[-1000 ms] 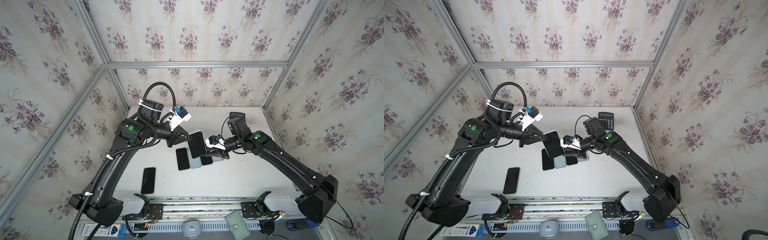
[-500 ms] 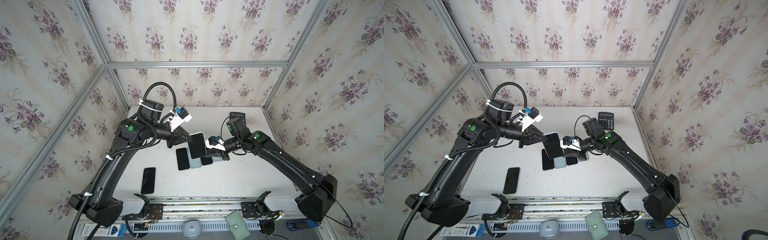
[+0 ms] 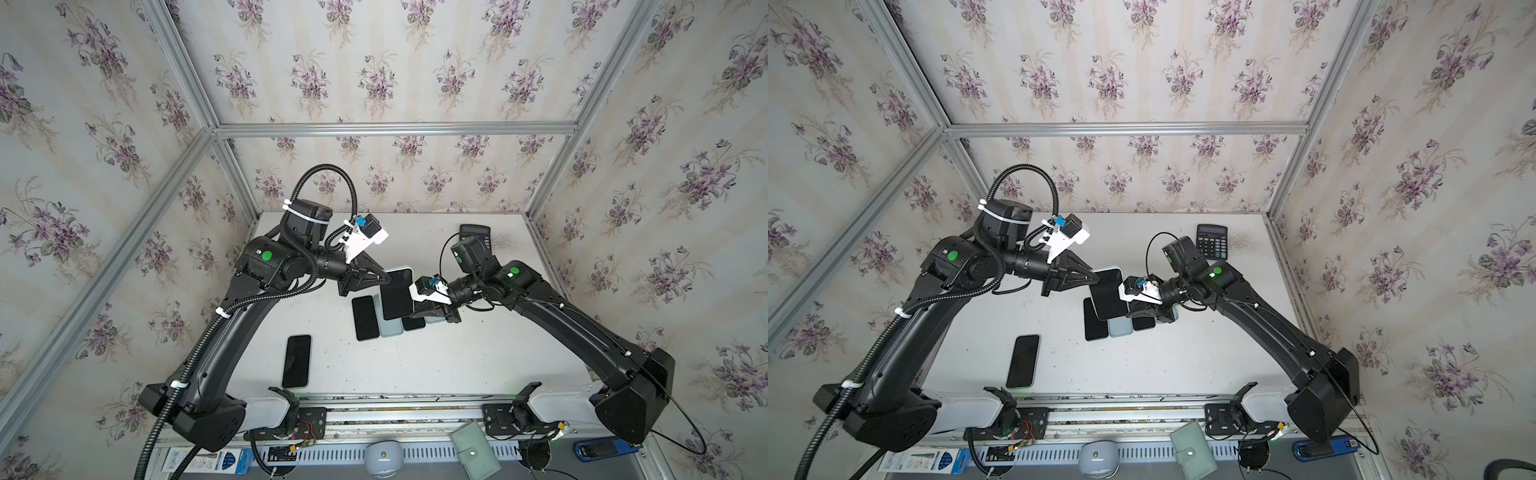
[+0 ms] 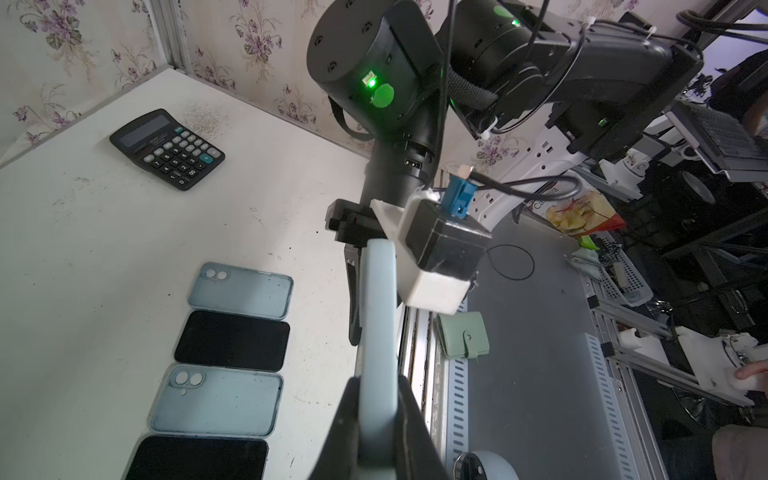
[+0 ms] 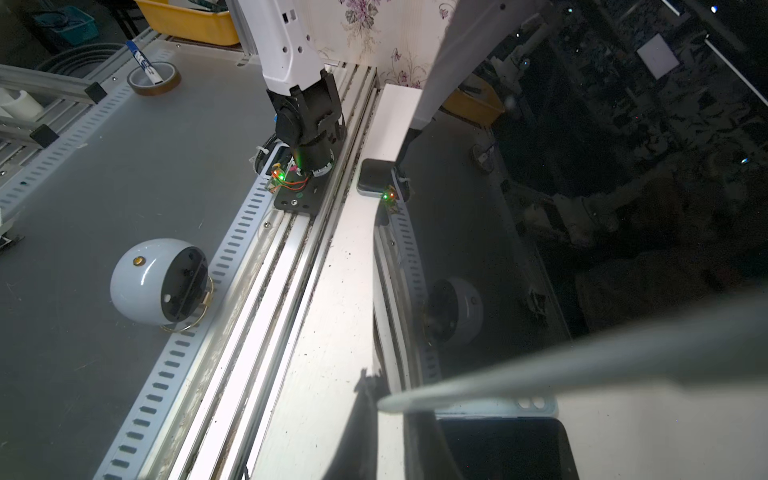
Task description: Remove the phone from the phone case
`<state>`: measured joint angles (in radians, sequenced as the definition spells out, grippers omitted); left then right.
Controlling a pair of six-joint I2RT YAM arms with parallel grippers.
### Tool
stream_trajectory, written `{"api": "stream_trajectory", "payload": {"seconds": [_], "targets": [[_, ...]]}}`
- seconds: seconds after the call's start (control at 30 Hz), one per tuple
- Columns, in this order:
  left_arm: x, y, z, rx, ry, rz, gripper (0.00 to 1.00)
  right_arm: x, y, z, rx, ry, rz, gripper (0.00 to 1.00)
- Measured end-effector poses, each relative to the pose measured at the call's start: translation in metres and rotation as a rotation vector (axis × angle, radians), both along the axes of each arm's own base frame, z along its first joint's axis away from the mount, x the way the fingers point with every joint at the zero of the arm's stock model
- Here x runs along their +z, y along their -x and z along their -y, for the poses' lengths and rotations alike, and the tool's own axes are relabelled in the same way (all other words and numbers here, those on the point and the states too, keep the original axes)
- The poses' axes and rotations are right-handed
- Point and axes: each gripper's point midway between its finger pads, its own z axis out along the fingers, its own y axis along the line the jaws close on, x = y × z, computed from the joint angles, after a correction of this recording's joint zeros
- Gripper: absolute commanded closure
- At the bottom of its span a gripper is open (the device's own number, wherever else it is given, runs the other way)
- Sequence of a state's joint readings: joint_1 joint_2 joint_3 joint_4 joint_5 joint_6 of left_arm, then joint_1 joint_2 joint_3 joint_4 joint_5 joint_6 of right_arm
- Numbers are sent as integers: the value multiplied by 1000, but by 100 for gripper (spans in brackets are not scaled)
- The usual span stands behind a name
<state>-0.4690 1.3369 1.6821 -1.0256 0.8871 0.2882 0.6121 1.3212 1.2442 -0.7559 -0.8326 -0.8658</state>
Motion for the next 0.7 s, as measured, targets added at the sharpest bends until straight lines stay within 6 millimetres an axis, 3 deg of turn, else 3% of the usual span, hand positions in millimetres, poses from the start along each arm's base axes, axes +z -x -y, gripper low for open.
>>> {"api": "stream_trajectory", "payload": {"seconds": [0.33,0.7], "targets": [[0,-9,18,-45,80,-54,100,-8,-6,3,-37,29,100,100],[7,-9,31,-86,154,-204,100,9,-27,1,-80,-14,315,99]]}}
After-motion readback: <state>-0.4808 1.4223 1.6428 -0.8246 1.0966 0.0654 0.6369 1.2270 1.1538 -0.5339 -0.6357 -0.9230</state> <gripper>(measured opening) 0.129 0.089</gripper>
